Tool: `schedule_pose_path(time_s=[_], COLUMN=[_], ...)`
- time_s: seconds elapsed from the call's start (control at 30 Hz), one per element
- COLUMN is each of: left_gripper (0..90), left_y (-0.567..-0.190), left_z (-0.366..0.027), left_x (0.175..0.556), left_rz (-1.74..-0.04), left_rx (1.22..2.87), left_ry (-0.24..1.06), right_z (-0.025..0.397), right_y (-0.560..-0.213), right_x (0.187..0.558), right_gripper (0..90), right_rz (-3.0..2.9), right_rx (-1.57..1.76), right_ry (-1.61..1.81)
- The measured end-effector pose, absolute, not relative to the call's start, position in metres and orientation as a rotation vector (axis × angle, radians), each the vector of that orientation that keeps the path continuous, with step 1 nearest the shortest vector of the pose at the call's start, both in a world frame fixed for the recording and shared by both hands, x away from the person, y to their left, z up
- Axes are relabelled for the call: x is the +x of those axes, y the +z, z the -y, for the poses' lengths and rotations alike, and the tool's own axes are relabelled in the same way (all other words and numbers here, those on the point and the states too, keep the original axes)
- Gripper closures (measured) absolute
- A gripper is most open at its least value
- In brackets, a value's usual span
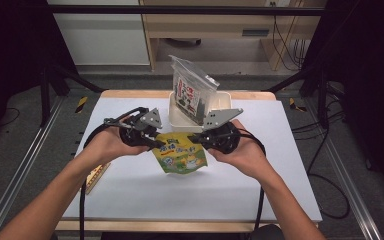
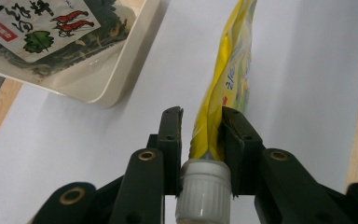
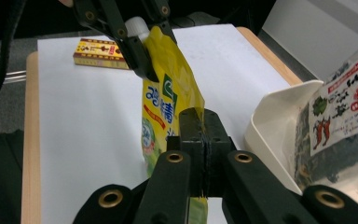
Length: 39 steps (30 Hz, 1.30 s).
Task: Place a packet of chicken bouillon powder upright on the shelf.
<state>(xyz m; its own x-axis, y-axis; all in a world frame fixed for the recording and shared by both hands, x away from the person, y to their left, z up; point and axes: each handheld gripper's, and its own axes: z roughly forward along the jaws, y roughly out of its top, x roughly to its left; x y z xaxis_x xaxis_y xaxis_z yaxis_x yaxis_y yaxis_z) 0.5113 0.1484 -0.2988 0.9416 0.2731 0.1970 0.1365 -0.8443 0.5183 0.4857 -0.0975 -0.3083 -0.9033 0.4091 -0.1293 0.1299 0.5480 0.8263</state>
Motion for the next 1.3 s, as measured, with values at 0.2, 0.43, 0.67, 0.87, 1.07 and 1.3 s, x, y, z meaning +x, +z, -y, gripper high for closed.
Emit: schedule_pose_path(time_s=[0.2,0.43,0.67,0.87,1.07,1.3], left_gripper=[69.9,70.0,70.0,70.0,70.0,70.0], left_y=[-0.296,-0.295,-0.295,-0.294,-0.293,-0.294], left_z=[-0.144,-0.14,-0.14,-0.138,-0.137,-0.136], left_x=[0.509,0.507,0.508,0.507,0.506,0.504], left_rz=[-0.275,-0.25,-0.235,-0.225,-0.216,-0.215], left_rx=[2.579,2.598,2.614,2.613,2.611,2.61], left_ry=[0.375,0.385,0.4,0.401,0.409,0.402], right_z=[0.102,0.106,0.104,0.092,0.082,0.071], right_y=[-0.313,-0.317,-0.318,-0.313,-0.308,-0.313], right_x=[0.488,0.488,0.487,0.487,0.494,0.501], right_gripper=[88.3,84.6,61.8,42.4,39.3,53.3], right_rz=[-2.491,-2.515,-2.519,-2.517,-2.573,-2.633], right_rx=[0.465,0.475,0.453,0.418,0.395,0.383], right_ry=[1.268,1.228,1.136,1.084,1.05,0.987])
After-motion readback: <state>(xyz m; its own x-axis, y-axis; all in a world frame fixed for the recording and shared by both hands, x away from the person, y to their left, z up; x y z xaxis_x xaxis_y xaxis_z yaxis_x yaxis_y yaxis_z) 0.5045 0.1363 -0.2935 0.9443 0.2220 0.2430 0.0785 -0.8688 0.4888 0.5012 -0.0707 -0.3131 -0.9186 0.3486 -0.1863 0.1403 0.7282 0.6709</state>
